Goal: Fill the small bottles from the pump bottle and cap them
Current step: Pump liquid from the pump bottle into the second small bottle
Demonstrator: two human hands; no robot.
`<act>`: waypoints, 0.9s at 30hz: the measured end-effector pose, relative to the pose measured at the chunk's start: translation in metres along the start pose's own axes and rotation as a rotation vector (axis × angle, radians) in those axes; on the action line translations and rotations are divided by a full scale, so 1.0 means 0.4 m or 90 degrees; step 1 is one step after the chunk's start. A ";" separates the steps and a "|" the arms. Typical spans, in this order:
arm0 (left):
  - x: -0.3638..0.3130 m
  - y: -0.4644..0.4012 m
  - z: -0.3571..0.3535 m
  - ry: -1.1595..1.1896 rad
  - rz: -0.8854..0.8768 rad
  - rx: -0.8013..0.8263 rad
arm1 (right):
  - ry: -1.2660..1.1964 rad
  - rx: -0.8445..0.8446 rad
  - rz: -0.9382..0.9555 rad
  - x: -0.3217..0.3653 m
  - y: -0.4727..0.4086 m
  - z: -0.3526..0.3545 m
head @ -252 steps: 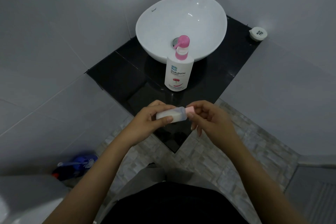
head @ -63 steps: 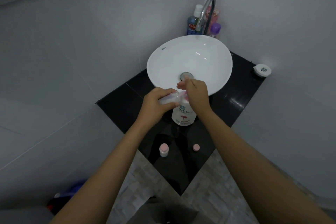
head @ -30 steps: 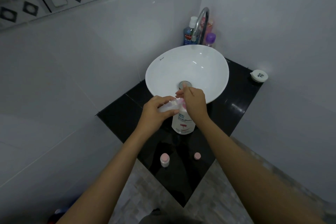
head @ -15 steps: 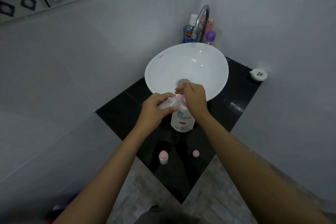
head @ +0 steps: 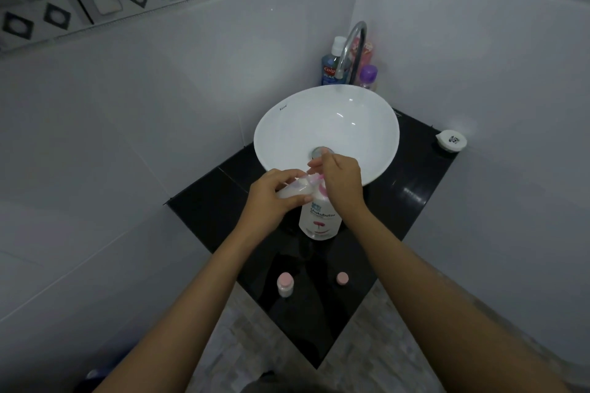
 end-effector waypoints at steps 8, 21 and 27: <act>0.008 0.001 -0.009 0.018 0.019 -0.002 | 0.022 0.015 -0.011 -0.023 0.004 -0.002; 0.009 -0.007 -0.005 0.017 0.017 -0.008 | -0.007 -0.008 -0.016 -0.017 0.002 -0.002; 0.009 -0.002 -0.005 0.021 0.004 -0.014 | 0.014 0.006 -0.028 -0.008 0.002 0.001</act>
Point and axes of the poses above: each hand's wrist, its own y-axis away from the middle knuckle, its own z-axis out of the back of the hand, x = y × z, the point moved 3 cm from there along -y, towards the middle knuckle, and after that the axes turned 15 degrees about -y, right-handed, at the moved point
